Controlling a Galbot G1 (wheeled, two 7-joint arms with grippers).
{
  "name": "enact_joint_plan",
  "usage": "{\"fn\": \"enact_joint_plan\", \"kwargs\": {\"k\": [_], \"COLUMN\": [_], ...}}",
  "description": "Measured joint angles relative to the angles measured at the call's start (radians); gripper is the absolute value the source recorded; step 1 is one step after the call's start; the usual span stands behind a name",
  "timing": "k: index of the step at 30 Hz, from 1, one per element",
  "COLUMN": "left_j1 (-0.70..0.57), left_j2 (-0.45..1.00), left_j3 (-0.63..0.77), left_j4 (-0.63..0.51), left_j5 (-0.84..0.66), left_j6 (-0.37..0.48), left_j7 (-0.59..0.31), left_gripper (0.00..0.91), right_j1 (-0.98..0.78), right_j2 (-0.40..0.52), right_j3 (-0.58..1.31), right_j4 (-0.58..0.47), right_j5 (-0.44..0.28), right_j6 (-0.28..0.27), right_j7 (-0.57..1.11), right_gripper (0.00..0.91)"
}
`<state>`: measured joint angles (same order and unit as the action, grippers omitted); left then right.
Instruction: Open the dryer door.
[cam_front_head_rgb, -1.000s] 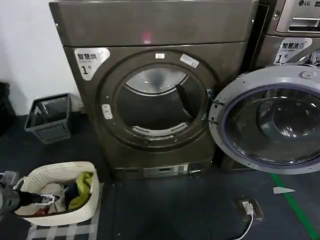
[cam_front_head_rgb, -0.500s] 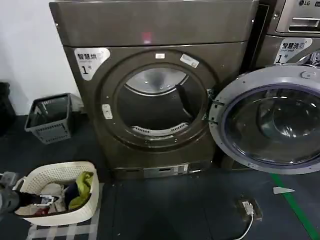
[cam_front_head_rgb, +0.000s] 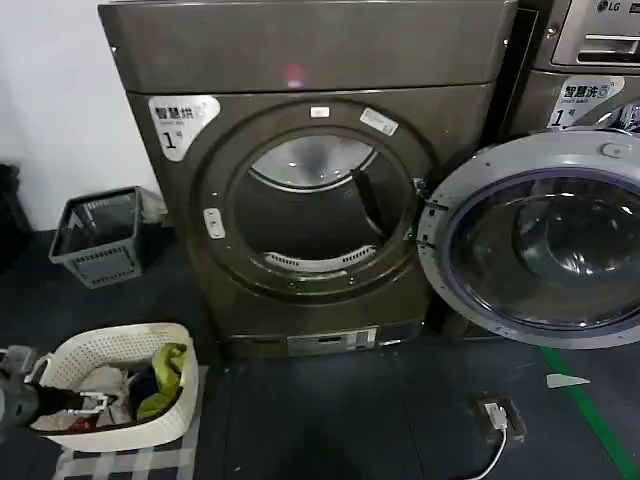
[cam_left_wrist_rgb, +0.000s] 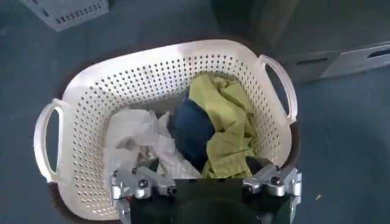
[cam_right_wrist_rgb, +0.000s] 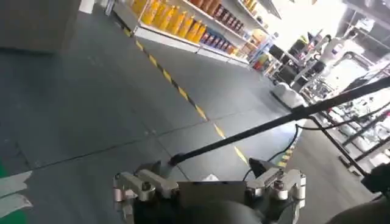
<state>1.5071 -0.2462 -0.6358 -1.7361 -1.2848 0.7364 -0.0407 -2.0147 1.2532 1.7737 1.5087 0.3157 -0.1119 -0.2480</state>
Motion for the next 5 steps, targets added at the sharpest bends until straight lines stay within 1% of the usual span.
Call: {"fn": "enact_joint_plan", "kwargs": {"k": [5], "left_j1": [0.000], "left_j2": [0.000], "left_j3": [0.000], "left_j4": [0.000], "left_j5": [0.002], "left_j6": [0.000], "left_j7": [0.002], "left_gripper": [0.907], "right_j1": [0.000], "right_j2": [0.000], "right_j3": [-0.002], "right_j4": [0.000], "right_j5": [0.000], "right_j6": [0.004], "right_j7": [-0.006], "right_gripper": [0.907]}}
